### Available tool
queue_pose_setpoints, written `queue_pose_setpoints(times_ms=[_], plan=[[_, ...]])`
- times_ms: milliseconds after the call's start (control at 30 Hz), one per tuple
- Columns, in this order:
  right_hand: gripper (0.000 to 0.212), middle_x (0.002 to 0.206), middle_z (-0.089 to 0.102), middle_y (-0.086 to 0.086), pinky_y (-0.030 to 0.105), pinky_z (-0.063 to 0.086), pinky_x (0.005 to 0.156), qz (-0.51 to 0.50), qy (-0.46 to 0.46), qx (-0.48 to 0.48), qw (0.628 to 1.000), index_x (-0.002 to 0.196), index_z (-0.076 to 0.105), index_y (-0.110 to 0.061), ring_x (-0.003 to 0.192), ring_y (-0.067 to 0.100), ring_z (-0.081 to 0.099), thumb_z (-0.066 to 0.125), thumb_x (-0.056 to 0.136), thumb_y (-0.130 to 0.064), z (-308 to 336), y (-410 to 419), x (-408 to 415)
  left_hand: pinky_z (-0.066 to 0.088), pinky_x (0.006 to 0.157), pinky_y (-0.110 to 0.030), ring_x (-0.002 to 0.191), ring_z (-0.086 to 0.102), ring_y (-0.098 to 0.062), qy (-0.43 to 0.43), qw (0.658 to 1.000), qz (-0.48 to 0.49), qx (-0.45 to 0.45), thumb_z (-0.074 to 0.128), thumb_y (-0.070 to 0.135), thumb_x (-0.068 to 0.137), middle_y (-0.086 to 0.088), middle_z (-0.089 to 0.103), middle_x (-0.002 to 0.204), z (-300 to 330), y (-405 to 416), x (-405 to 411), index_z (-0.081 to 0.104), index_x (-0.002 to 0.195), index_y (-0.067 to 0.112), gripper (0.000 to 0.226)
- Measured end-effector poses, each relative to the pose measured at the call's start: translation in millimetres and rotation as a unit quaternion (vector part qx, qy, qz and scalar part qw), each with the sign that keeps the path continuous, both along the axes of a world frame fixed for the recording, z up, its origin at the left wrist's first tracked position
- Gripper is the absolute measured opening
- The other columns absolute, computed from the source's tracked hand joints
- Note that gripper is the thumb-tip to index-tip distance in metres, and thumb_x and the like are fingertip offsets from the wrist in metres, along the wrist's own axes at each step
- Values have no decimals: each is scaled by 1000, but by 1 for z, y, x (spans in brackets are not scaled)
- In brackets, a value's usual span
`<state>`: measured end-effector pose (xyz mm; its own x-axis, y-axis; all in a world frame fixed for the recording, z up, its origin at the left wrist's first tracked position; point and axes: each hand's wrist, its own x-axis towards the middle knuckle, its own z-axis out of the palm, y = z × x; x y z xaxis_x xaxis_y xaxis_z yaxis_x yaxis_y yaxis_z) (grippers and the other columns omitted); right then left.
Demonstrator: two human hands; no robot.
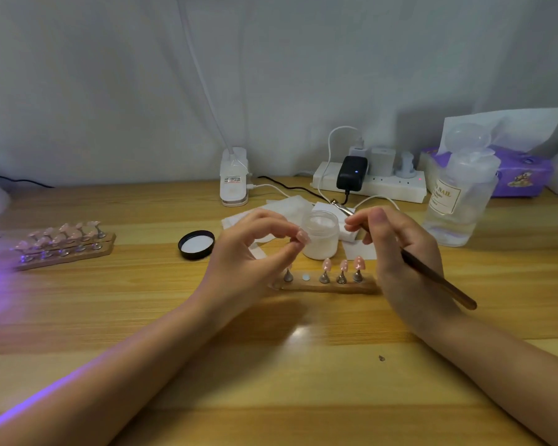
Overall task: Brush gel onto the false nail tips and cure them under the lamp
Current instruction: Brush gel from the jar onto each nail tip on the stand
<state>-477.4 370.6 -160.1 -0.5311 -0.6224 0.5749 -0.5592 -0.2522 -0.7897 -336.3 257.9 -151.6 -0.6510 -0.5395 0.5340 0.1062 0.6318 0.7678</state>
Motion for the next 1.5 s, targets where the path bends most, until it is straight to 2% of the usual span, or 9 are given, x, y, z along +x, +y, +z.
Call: queue_pose_setpoints(times_ms=[200,300,467,633,833,1000,1167,1333,1500], plan=[[22,82,58,-18,3,37,71,-7,63,6,998,83,56,-33,84,-10,54,37,92,-38,-2,-2,-4,48,71,-12,82,60,0,-10,1000,-2,-23,69,13,78,13,67,82,-7,1,-3,67,87,20,12],[22,79,59,-18,4,38,70,1,64,17,998,82,58,-29,81,-10,55,38,92,-29,-4,-4,-4,44,77,-11,82,59,-2,-16,999,-1,-44,68,6,80,3,67,86,-10,0,-4,65,94,12,15],[32,79,66,-12,12,47,68,20,19,9,1000,81,61,-25,75,0,61,35,95,-38,-7,-2,-5,41,81,-9,84,60,-1,-51,996,1,-72,71,9,78,8,66,82,-15,-1,-4,61,106,18,31],[39,75,65,-11,12,46,68,7,52,0,999,78,62,-22,73,-2,61,32,94,-43,-6,-3,-4,39,84,-11,87,61,-2,-82,995,10,-62,72,15,77,10,67,79,-18,-2,-4,59,109,26,36],[26,71,60,-13,26,39,76,-28,174,50,983,80,63,-16,72,6,56,50,85,-38,-6,-4,-3,37,98,-48,88,62,-3,-106,992,6,-63,72,16,77,9,69,81,-17,-1,-3,60,111,22,37],[17,76,59,-11,30,36,78,-40,223,97,969,84,60,-16,73,10,57,62,75,-31,-3,-2,-2,43,86,-20,84,62,-9,-113,992,5,-56,73,11,76,7,68,82,-17,-1,-3,61,112,17,39],[26,71,60,-4,29,36,82,-29,300,130,944,82,58,-18,71,17,57,51,75,-41,-2,1,1,44,92,-43,88,61,-9,-128,990,-9,-62,77,22,71,9,65,86,-14,0,-2,56,114,25,48],[28,68,53,-11,21,28,87,-33,334,140,932,85,57,-20,68,11,52,48,71,-43,-5,1,1,43,93,-45,91,60,-7,-135,989,-20,-61,65,45,66,8,65,90,-13,2,-2,54,116,28,54],[24,68,52,-11,28,34,91,-33,347,116,930,84,58,-18,68,9,52,49,75,-38,-8,0,-1,47,80,-17,87,59,-9,-134,989,-26,-64,75,20,73,4,64,88,-18,-2,-3,55,115,25,47]])
